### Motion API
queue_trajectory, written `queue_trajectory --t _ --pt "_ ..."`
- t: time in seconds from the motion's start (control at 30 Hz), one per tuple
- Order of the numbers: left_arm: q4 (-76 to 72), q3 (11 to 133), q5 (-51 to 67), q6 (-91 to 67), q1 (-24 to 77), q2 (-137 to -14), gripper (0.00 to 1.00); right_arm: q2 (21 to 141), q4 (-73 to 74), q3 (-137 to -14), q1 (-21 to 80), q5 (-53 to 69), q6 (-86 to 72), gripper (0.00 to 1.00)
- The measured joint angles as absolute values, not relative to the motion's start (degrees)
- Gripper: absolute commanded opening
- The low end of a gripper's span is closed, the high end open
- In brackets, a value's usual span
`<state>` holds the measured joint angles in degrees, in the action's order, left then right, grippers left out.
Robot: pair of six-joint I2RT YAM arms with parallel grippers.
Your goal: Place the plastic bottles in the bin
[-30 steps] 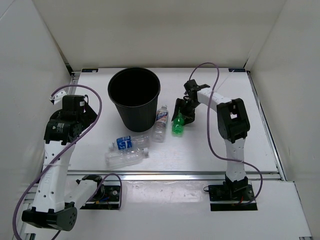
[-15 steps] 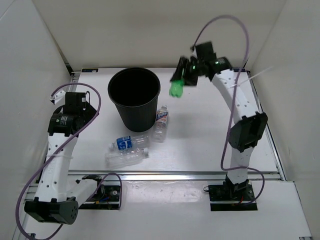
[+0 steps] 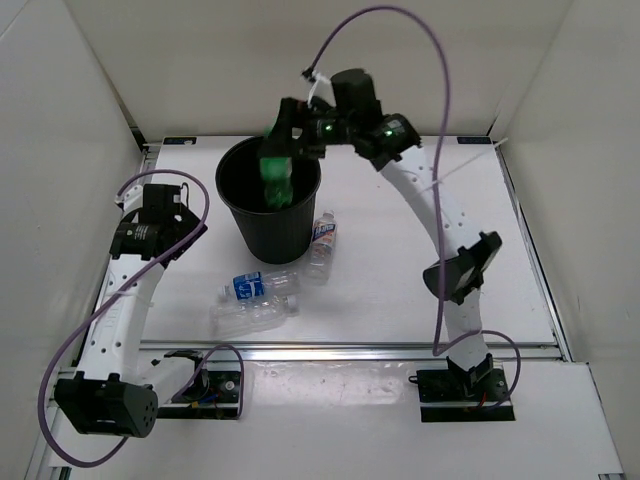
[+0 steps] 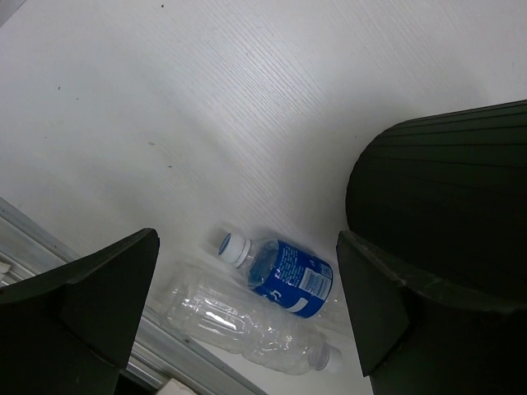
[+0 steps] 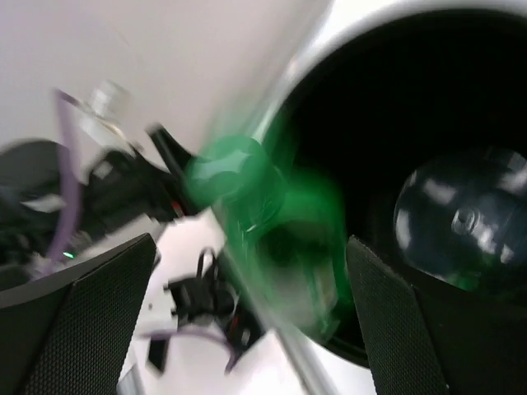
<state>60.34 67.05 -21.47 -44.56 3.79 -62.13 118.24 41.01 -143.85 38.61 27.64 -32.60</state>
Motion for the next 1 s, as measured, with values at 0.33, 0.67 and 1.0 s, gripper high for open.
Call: queue_trajectory --t 0.33,0.67,1.0 --pt "59.4 63.4 -20.3 -46.1 3.4 -61.0 1.0 99.7 42.6 -117.0 23.0 24.8 -36.0 1.0" --pt "59.7 62.4 -20.3 -47.0 2.3 -61.4 1.0 100.8 33.8 -90.9 16.0 32.1 -36.4 1.0" --pt "60.0 62.3 -19.8 -48.6 1.8 -61.6 1.0 119.8 31.1 -92.4 18.2 37.7 -37.0 1.0"
